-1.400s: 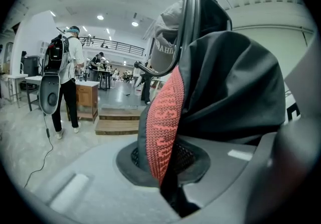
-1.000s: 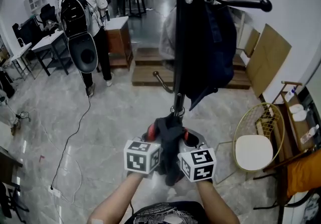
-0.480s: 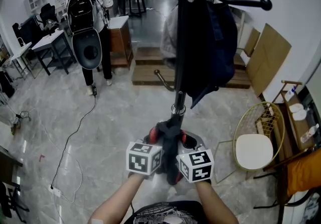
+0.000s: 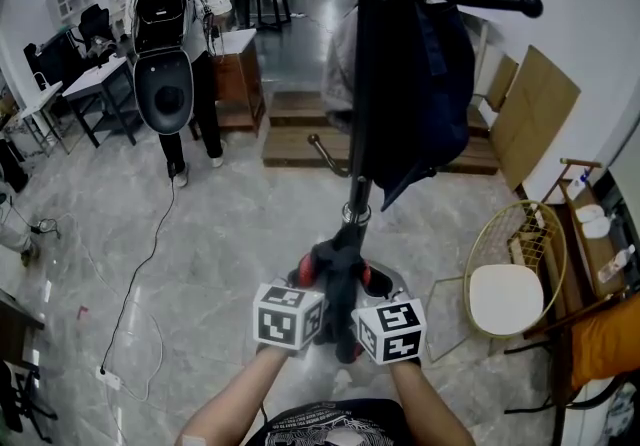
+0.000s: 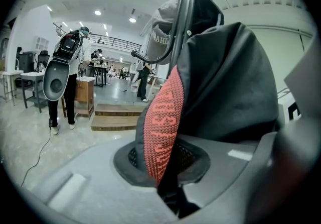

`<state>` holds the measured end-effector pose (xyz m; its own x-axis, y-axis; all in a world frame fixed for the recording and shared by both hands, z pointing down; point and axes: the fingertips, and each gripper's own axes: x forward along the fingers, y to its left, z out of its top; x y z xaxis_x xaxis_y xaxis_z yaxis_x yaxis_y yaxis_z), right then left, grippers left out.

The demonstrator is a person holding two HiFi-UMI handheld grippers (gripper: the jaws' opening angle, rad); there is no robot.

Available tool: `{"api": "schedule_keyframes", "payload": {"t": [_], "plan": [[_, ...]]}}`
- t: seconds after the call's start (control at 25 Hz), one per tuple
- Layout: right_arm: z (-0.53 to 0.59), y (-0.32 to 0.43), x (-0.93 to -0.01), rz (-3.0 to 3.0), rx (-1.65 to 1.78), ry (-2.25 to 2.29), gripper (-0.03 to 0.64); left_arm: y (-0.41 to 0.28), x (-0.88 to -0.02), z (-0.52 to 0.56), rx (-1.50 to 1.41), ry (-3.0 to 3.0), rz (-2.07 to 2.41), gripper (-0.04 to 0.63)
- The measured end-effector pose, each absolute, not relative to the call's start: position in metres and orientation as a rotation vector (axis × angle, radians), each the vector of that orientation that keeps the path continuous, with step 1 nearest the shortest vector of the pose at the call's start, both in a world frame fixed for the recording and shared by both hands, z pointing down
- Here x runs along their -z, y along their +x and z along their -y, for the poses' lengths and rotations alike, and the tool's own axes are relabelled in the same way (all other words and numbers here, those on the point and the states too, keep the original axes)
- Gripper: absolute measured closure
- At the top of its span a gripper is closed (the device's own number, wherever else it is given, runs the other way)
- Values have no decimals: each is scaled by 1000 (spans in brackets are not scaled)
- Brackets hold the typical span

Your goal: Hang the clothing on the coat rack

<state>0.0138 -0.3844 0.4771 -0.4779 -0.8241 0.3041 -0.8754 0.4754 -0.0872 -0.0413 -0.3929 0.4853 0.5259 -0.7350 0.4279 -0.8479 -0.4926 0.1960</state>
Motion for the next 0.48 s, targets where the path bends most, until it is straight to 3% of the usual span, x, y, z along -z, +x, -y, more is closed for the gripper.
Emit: {"api": "schedule_keyframes", "payload": {"t": [0.48], "plan": [[373,18,-481,2465,-335,1507,566,-40,-491,381,-430,2397,1305,565]]}}
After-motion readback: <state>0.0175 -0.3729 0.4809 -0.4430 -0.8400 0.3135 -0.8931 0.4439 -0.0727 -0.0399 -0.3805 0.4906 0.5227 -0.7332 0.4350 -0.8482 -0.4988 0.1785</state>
